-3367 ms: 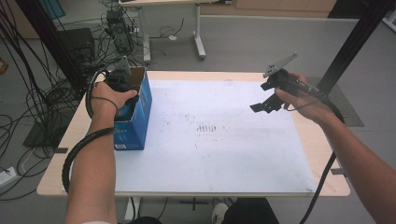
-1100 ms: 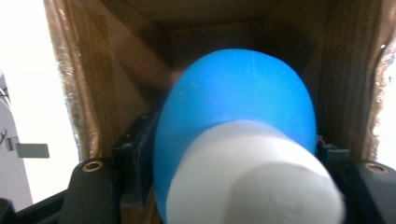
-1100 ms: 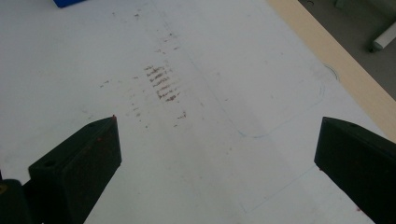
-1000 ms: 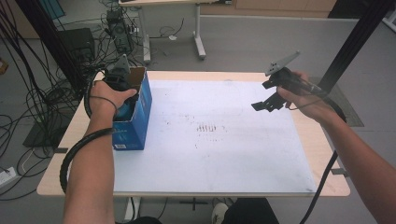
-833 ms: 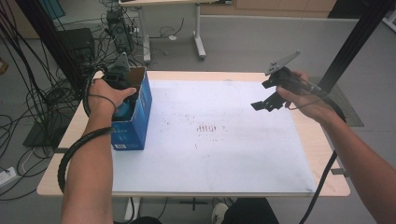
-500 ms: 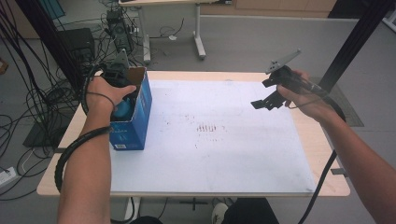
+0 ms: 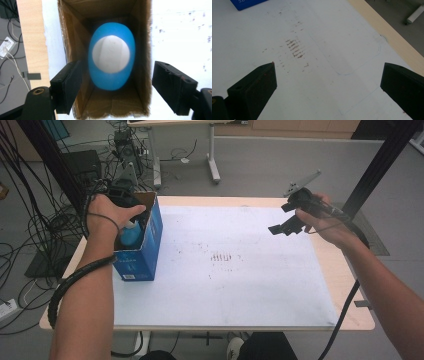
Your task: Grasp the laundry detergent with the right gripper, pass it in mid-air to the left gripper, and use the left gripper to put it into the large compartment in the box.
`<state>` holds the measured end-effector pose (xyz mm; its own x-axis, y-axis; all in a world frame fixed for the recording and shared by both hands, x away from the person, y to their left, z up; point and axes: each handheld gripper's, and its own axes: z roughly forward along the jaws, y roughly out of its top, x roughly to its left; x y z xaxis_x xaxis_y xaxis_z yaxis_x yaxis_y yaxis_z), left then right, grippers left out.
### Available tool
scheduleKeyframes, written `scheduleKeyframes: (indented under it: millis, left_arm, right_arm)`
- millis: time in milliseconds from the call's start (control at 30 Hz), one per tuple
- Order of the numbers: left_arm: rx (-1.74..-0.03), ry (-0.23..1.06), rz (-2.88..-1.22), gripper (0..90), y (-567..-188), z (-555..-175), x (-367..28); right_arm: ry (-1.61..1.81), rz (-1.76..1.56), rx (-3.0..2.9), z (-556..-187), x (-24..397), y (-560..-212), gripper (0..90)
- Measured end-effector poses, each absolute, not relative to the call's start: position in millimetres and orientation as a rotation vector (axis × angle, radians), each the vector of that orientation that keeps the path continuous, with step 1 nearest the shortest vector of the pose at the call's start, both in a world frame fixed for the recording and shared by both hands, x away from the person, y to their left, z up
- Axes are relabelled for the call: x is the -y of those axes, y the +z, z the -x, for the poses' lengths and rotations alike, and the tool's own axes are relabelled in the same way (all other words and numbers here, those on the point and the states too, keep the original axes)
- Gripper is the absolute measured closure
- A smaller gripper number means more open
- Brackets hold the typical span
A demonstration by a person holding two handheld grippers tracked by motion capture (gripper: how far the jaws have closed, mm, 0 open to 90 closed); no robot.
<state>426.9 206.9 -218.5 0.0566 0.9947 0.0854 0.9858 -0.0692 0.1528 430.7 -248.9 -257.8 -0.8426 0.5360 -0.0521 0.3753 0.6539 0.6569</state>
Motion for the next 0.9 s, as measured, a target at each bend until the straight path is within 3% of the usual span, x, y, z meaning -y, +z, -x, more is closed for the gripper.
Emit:
scheduleKeyframes:
  millis: [367,900]
  left_arm:
    - [-1.993,0.260,-2.268,16.2,-196.0,-412.0,-173.4]
    - [-1.846,0.239,-2.344,13.4,-185.0,-406.3,-113.7]
  right_arm:
    - [0.875,-0.845,-2.615,-442.4,246.4,-256.6,0.3]
    - [0.724,-1.017,-2.585,-465.7,257.4,-256.6,0.3]
